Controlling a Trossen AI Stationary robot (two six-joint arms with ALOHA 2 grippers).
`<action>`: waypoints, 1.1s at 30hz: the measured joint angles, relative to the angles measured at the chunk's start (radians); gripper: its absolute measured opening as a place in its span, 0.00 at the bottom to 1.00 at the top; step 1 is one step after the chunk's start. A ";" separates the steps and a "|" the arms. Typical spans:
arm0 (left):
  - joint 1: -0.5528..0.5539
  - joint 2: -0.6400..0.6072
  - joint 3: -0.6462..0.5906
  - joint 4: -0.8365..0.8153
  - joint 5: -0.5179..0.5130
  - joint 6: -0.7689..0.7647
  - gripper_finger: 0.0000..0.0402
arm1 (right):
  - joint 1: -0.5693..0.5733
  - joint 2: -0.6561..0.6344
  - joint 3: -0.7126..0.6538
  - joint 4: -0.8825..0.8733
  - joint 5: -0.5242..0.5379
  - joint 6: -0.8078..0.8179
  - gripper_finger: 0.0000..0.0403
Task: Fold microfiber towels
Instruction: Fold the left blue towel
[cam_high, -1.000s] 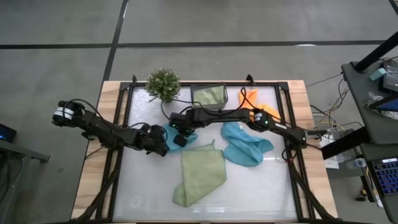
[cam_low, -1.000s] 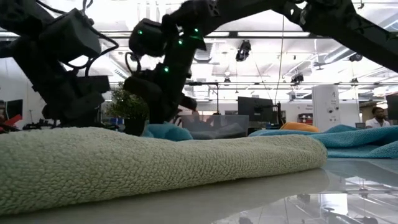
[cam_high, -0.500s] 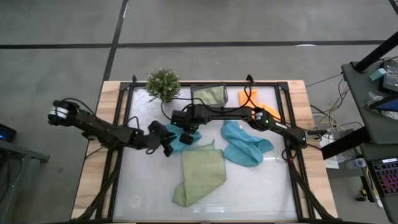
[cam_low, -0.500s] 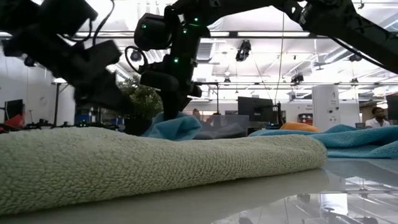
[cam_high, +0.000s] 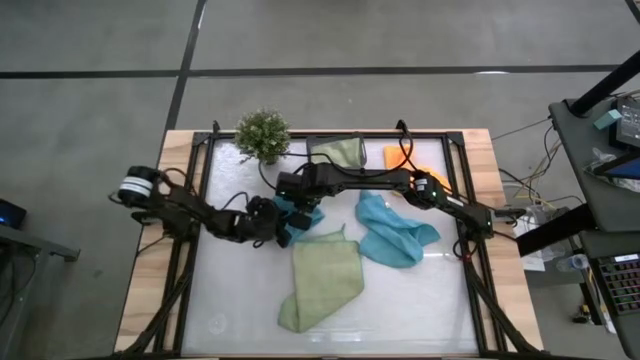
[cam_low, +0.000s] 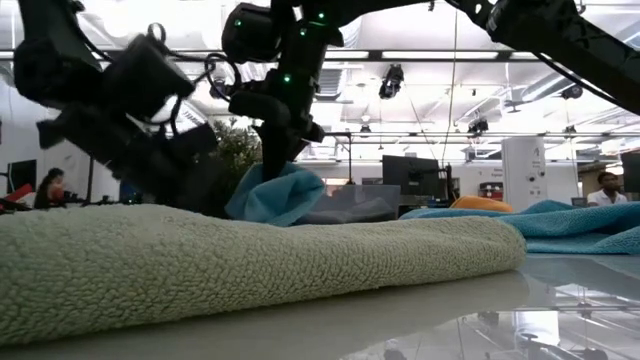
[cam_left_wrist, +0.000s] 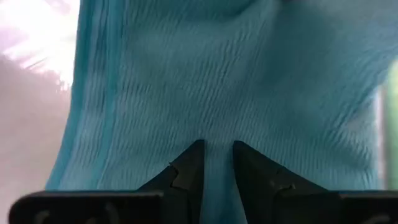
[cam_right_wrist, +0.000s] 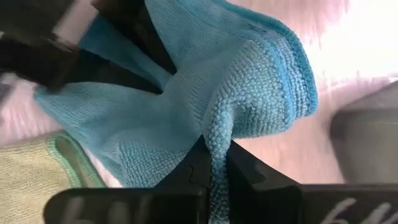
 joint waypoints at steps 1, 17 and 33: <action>0.000 0.017 0.000 0.008 -0.006 -0.013 0.18 | 0.000 0.000 0.000 0.001 -0.001 0.004 0.03; -0.003 -0.323 -0.006 -0.378 0.255 0.065 0.18 | 0.016 0.017 -0.012 0.150 0.004 0.080 0.03; -0.003 -0.394 -0.211 -0.038 0.106 0.013 0.18 | -0.023 0.017 -0.061 -0.007 0.004 0.015 0.12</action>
